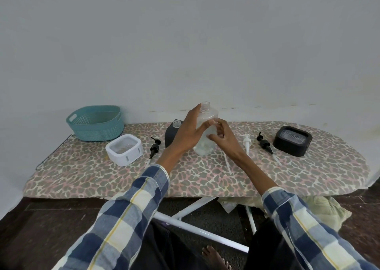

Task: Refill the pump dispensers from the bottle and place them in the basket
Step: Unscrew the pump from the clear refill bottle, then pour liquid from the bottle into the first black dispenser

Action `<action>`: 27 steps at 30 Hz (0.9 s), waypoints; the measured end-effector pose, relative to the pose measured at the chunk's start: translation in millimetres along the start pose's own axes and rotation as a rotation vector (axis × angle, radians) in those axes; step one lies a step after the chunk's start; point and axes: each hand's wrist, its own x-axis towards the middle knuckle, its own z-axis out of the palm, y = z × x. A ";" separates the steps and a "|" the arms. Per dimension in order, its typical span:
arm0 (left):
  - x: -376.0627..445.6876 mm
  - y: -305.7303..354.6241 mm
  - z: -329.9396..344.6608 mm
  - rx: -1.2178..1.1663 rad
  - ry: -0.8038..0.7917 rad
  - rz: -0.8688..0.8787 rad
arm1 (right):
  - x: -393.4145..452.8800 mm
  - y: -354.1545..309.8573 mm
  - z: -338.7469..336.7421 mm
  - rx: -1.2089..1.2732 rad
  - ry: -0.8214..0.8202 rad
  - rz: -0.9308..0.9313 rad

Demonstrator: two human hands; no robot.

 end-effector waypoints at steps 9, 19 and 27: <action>-44.3 -22.9 -37.0 0.180 0.372 0.055 | 2.4 7.2 40.1 -0.177 0.194 -0.085; -63.8 -56.1 -2.9 0.012 0.363 -0.425 | 6.0 8.0 17.0 -0.224 0.043 -0.060; -70.9 -61.4 7.6 -0.185 0.424 -0.460 | -5.5 3.4 7.9 -0.174 -0.008 -0.099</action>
